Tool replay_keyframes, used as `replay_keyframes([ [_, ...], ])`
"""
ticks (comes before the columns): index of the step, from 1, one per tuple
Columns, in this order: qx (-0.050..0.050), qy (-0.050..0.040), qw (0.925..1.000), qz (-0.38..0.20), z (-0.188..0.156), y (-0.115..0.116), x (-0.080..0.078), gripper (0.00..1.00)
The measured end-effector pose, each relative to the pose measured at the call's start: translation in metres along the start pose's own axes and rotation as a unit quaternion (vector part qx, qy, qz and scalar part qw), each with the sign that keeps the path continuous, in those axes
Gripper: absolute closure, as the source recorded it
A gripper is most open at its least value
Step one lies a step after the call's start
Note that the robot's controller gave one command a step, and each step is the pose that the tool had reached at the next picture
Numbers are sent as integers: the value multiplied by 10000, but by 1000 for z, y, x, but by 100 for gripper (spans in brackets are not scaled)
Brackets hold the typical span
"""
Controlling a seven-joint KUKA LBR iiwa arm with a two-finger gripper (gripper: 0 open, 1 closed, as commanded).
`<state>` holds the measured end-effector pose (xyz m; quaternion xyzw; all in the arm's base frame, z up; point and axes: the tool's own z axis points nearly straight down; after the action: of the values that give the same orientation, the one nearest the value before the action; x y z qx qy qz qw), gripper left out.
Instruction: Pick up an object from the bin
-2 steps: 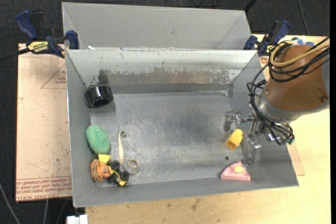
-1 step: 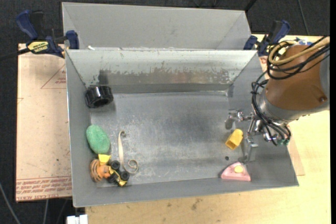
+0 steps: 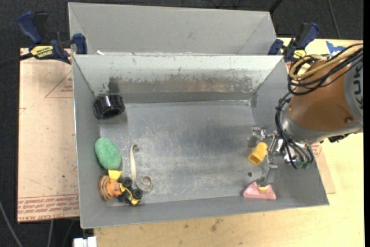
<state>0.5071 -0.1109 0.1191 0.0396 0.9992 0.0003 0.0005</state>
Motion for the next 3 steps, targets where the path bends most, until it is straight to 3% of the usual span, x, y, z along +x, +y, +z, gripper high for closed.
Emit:
replay_keyframes([
  [1,1,-7,9976,-692,2,-11,-19,0],
  [2,-2,-14,9986,531,22,-27,-24,0],
  [3,3,-15,9678,-2518,-2,-29,-59,100],
])
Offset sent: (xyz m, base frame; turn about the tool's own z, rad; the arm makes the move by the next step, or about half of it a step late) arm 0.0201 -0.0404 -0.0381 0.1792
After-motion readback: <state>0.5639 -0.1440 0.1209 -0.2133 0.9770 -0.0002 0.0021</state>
